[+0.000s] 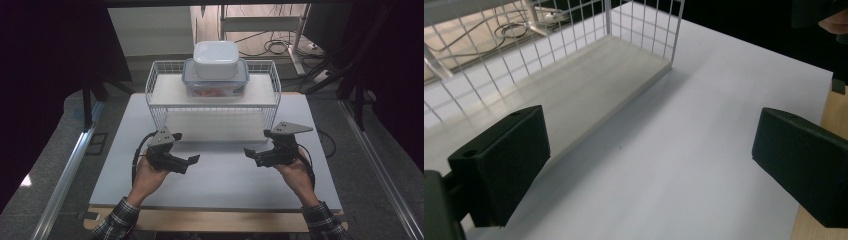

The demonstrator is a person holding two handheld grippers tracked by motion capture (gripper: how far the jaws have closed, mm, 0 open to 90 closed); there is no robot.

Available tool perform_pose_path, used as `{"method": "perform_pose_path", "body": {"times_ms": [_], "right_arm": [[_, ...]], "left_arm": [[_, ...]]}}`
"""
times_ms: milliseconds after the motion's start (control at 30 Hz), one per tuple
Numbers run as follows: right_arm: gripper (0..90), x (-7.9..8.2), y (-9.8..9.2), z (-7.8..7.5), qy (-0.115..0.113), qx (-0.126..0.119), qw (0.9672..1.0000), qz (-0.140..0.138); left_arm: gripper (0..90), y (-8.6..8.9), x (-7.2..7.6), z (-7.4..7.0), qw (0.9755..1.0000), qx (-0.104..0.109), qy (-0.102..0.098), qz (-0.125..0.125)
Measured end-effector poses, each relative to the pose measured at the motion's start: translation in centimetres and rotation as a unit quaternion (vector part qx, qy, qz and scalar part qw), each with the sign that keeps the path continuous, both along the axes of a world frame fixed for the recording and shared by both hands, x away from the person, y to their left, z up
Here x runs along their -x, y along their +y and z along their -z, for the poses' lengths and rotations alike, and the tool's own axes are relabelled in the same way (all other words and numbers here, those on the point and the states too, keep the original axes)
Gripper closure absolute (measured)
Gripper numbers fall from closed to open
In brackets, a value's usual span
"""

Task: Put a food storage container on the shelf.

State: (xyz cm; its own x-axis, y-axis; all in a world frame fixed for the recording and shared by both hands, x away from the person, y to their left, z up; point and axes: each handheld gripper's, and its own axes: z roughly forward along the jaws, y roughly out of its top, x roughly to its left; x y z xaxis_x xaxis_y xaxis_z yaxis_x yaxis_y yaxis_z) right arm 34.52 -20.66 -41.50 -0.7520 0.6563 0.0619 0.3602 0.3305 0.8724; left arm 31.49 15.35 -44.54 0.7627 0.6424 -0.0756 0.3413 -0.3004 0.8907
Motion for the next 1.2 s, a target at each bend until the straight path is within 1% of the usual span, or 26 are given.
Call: {"method": "perform_pose_path", "body": {"times_ms": [67,133,200,233,267,300,367,400,433,467,500,600,633,667,733,800,833,867,933,967,1033,1067,1100,1133,1167,1200], "right_arm": [[0.1,0.2,-0.1,0.6,0.003,0.003,1.0000,0.001],[0.0,0.4,-0.2,0.9,0.003,0.005,1.0000,0.001],[0.0,0.7,-0.3,1.6,0.005,0.006,1.0000,0.002],[0.0,1.0,-0.4,2.1,0.008,0.007,0.9999,0.001],[0.0,1.1,-0.5,2.4,0.009,0.007,0.9999,0.001],[0.0,1.1,-0.5,2.4,0.009,0.007,0.9999,0.001],[0.0,1.4,-0.6,2.9,0.010,0.007,0.9999,0.001],[0.0,1.6,-0.8,3.4,0.010,0.009,0.9999,0.001],[0.0,1.8,-0.8,3.7,0.011,0.010,0.9999,0.000],[0.0,1.8,-0.8,3.7,0.011,0.010,0.9999,0.000],[0.0,2.0,-0.9,4.2,0.013,0.015,0.9998,0.001],[0.0,2.2,-1.0,4.7,0.015,0.017,0.9997,0.003],[0.0,2.4,-1.1,5.2,0.020,0.021,0.9996,0.006],[0.0,2.4,-1.1,5.2,0.020,0.021,0.9996,0.006],[0.0,2.8,-1.2,6.1,0.027,0.028,0.9992,0.012],[0.0,2.9,-1.2,6.4,0.030,0.032,0.9990,0.012],[0.0,3.0,-1.3,6.7,0.032,0.036,0.9988,0.013],[0.0,3.2,-1.4,7.3,0.037,0.044,0.9982,0.015],[0.0,3.4,-1.5,7.8,0.043,0.048,0.9978,0.015],[0.0,3.4,-1.5,7.8,0.043,0.048,0.9978,0.015],[0.0,3.6,-1.5,8.5,0.054,0.053,0.9971,0.012],[0.0,3.6,-1.5,8.5,0.054,0.053,0.9971,0.012],[0.0,3.6,-1.4,9.0,0.059,0.061,0.9964,0.011],[0.0,3.6,-1.4,9.0,0.059,0.061,0.9964,0.011],[0.0,3.6,-1.3,9.2,0.063,0.064,0.9959,0.010],[0.0,3.5,-1.2,9.6,0.068,0.073,0.9950,0.007]], "left_arm": [[2.2,0.2,0.1,0.7,1.0000,-0.001,0.005,-0.001],[2.1,0.4,0.2,1.0,1.0000,0.003,0.007,0.000],[2.1,0.6,0.4,1.6,0.9999,0.009,0.011,0.001],[2.1,0.8,0.6,2.3,0.9999,0.006,0.011,0.000],[1.8,0.8,0.7,2.6,0.9999,0.003,0.011,-0.003],[1.5,0.8,0.7,2.6,0.9999,0.003,0.011,-0.003],[1.5,0.9,1.1,3.2,0.9999,-0.002,0.012,-0.007],[1.2,0.9,1.4,3.8,0.9998,-0.010,0.011,-0.012],[1.1,0.9,1.6,4.0,0.9997,-0.016,0.010,-0.013],[0.9,0.9,1.6,4.0,0.9997,-0.016,0.010,-0.013],[0.7,0.9,2.0,4.5,0.9994,-0.030,0.006,-0.018],[0.5,1.0,2.4,4.9,0.9992,-0.035,0.005,-0.021],[0.3,1.0,2.7,5.3,0.9989,-0.041,0.007,-0.024],[0.3,1.0,2.7,5.3,0.9989,-0.041,0.007,-0.024],[0.1,1.0,3.2,5.9,0.9984,-0.050,0.012,-0.024],[0.1,0.9,3.3,6.1,0.9982,-0.054,0.014,-0.025],[0.0,0.9,3.4,6.3,0.9978,-0.059,0.017,-0.025],[0.0,0.8,3.5,6.8,0.9970,-0.070,0.023,-0.023],[0.0,0.7,3.6,7.3,0.9959,-0.082,0.029,-0.023],[0.0,0.7,3.6,7.3,0.9959,-0.082,0.029,-0.023],[0.0,0.7,3.5,7.5,0.9950,-0.091,0.032,-0.023],[0.0,0.7,3.4,7.6,0.9949,-0.092,0.036,-0.024],[0.0,0.8,3.2,7.9,0.9946,-0.089,0.044,-0.027],[0.0,0.8,3.2,7.9,0.9946,-0.089,0.044,-0.027],[0.0,0.9,3.1,8.0,0.9946,-0.087,0.049,-0.029],[0.0,0.9,3.0,8.2,0.9945,-0.086,0.053,-0.030]]}}
